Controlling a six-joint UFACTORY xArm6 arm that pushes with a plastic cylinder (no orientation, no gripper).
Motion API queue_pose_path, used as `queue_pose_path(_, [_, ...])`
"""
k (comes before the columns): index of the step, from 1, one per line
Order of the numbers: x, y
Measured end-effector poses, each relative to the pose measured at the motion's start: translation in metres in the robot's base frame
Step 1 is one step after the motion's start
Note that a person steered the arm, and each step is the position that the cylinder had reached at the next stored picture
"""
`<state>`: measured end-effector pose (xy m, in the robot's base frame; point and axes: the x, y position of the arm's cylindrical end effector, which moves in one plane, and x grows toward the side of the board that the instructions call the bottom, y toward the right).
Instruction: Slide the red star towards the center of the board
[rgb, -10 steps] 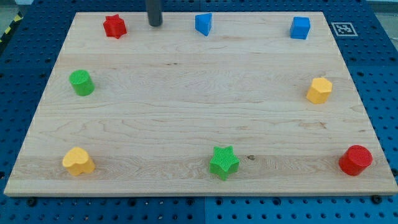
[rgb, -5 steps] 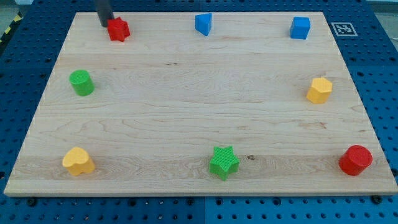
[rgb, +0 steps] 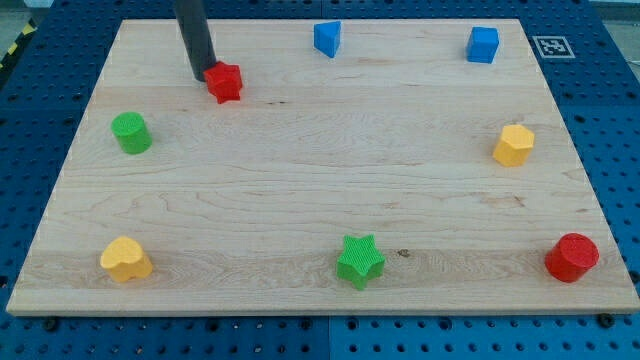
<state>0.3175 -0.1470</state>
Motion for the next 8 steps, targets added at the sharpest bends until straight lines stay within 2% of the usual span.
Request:
queue_pose_path(2, [0.025, 0.027])
queue_pose_path(4, [0.034, 0.044])
queue_pose_path(5, [0.025, 0.044])
queue_pose_path(6, [-0.002, 0.069])
queue_pose_path(8, [0.001, 0.151])
